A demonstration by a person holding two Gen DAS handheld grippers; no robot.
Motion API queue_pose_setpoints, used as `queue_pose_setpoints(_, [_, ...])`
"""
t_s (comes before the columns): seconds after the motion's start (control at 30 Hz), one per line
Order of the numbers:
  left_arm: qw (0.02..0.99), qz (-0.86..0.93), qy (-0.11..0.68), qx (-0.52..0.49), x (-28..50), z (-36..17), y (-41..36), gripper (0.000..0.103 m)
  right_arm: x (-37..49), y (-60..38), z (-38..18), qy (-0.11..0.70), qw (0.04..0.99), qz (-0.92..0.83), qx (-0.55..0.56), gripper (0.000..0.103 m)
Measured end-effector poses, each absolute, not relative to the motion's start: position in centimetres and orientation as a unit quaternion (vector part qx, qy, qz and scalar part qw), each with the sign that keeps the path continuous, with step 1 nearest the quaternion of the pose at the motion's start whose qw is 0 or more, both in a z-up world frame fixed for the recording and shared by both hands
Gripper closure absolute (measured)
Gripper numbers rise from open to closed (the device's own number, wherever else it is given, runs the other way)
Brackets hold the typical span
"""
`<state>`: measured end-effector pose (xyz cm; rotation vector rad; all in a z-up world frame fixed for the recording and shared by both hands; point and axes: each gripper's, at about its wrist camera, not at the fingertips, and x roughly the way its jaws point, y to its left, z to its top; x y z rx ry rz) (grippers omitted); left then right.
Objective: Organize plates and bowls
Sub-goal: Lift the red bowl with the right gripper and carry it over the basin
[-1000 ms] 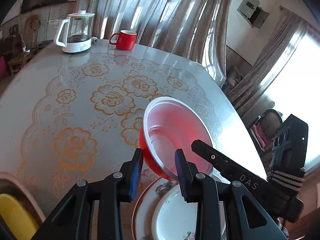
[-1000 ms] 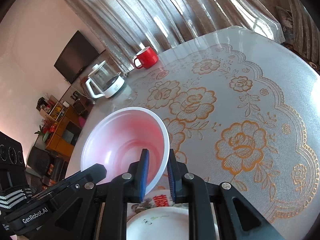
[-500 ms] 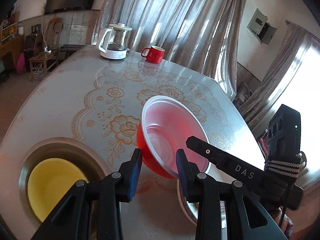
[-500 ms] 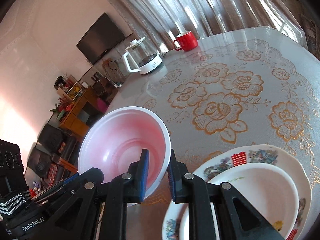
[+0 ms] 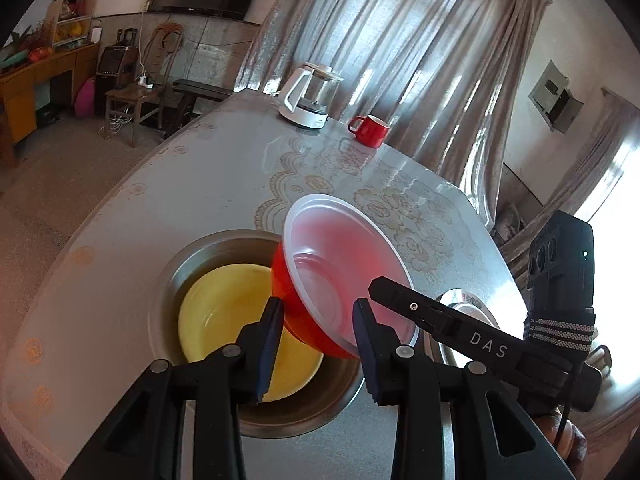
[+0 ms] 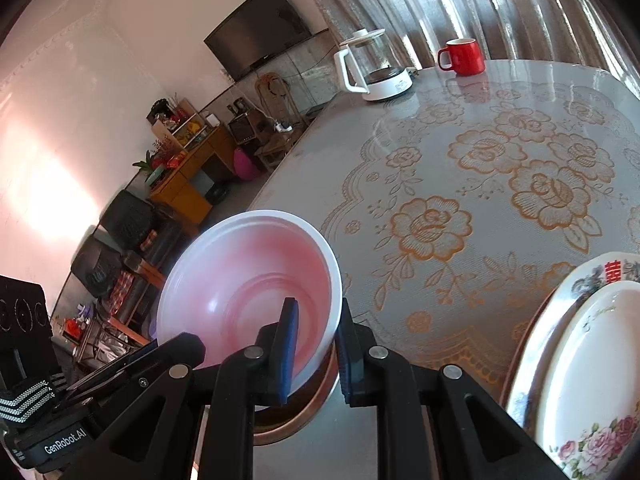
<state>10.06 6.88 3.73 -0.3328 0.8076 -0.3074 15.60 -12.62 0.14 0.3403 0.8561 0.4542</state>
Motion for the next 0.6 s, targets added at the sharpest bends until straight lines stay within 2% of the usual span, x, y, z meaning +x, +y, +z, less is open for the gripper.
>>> queue_pose_setpoints(0.6, [0.882,-0.116,0.42,-0.18,8.7,0.3,9.8,0.068,15.2,-8.1,-2.0,0.45,0.852,0.24,0.122,0.084])
